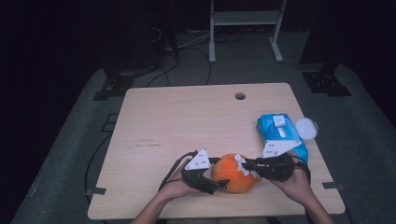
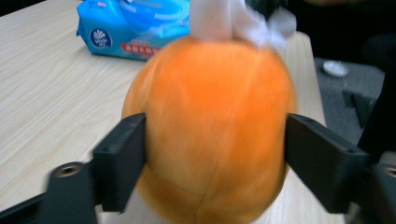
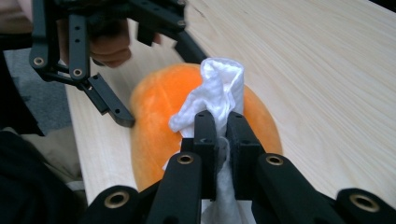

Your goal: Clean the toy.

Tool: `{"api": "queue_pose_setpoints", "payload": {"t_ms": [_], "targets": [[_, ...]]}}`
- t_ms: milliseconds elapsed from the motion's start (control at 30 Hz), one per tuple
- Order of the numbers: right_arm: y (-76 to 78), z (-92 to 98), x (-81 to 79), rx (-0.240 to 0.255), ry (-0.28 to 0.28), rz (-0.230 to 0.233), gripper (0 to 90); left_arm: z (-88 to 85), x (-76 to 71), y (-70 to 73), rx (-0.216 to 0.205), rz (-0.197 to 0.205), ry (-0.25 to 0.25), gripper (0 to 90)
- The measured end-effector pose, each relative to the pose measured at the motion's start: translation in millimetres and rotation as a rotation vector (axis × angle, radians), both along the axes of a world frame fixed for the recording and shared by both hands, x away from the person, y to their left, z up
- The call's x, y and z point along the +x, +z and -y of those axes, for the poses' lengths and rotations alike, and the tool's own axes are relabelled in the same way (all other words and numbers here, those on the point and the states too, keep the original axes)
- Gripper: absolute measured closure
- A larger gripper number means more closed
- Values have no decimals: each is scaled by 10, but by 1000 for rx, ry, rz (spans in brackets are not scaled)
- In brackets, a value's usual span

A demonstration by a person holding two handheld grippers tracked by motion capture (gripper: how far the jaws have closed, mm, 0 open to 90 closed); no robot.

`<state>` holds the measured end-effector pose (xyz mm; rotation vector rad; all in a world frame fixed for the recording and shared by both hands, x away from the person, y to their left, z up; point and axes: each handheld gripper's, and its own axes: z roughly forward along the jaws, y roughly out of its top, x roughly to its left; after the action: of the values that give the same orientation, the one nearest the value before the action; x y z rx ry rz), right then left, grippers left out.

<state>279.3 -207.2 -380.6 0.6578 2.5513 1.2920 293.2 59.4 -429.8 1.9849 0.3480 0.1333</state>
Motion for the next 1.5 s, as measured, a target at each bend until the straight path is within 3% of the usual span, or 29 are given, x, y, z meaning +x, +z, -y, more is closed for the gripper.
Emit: {"api": "queue_pose_setpoints", "payload": {"t_ms": [67,133,300,467,533,667,767,867,1133,1200,1333,1500], "targets": [[-8,-62,-24,-2,19,8,830,16,-7,-9,18,22,10,186],[-9,-98,-47,-16,19,24,830,-10,-4,-41,19,27,7,250],[3,0,-14,-13,7,9,830,-88,42,-63,43,-3,15,313],[-19,89,5,-31,-6,-8,829,-175,60,-78,47,-56,4,305],[-36,88,18,-20,3,-22,830,-160,49,-45,56,-44,0,269],[-62,23,-8,-14,28,-14,828,-125,71,-1,12,-21,14,215],[-79,-35,-20,-7,37,0,827,-130,74,-43,11,-22,10,246],[-76,-32,0,-8,31,-6,826,-167,87,-69,19,-39,22,303],[-183,188,109,-5,-54,-55,826,-199,105,-84,16,-58,42,308],[-188,183,113,5,-48,-64,827,-188,92,-89,20,-44,51,305],[-112,61,39,-12,-17,-31,826,-129,51,-112,30,-12,71,304],[-25,-68,-32,3,36,-5,825,-121,28,-97,34,-17,57,300]]}}
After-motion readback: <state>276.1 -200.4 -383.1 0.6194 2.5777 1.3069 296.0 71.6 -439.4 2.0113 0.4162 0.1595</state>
